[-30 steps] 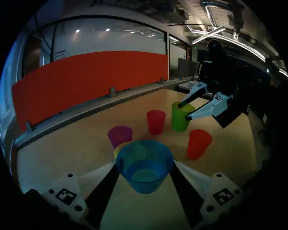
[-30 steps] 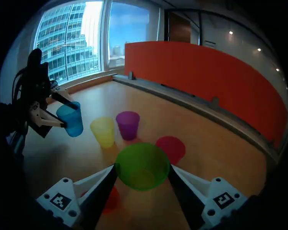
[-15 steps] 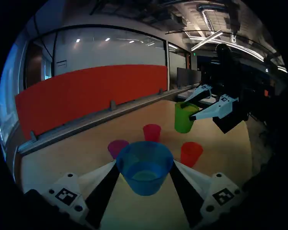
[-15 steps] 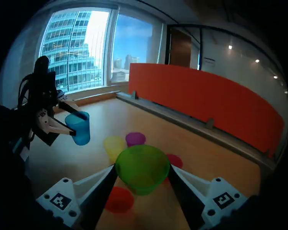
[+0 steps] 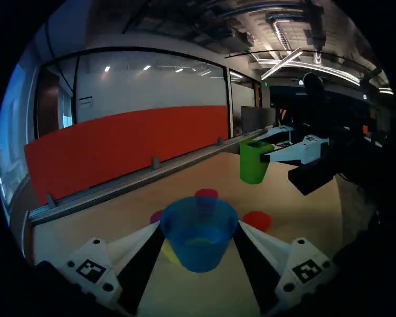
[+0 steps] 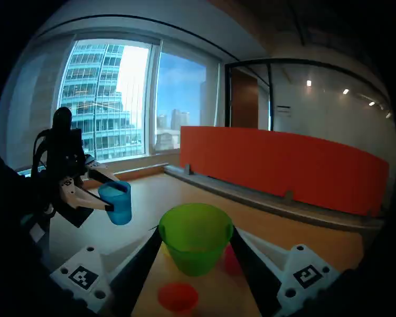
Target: Pour water
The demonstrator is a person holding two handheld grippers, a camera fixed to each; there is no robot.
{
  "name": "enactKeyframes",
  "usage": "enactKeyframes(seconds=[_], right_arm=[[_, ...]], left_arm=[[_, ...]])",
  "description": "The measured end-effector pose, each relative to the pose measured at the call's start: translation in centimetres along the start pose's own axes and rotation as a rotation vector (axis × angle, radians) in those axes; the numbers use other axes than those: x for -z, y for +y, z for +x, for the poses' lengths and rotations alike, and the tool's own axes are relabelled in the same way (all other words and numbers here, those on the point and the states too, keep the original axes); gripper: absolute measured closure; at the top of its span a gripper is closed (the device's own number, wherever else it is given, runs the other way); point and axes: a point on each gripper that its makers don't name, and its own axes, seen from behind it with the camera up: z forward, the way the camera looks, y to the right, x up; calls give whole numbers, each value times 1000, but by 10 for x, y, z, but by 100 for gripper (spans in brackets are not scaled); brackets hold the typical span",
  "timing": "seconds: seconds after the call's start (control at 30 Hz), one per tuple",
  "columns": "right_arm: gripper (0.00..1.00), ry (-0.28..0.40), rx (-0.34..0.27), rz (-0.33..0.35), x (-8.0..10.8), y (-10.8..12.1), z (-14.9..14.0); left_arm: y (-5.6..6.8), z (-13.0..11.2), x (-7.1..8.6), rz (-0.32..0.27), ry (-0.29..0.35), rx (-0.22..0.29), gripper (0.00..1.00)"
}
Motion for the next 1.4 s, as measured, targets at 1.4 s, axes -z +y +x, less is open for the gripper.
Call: enactKeyframes(seconds=[1.4], right_arm=[[7,80,-12,52,1,-18,18]], left_arm=[[7,60,7,10,169,-11,14]])
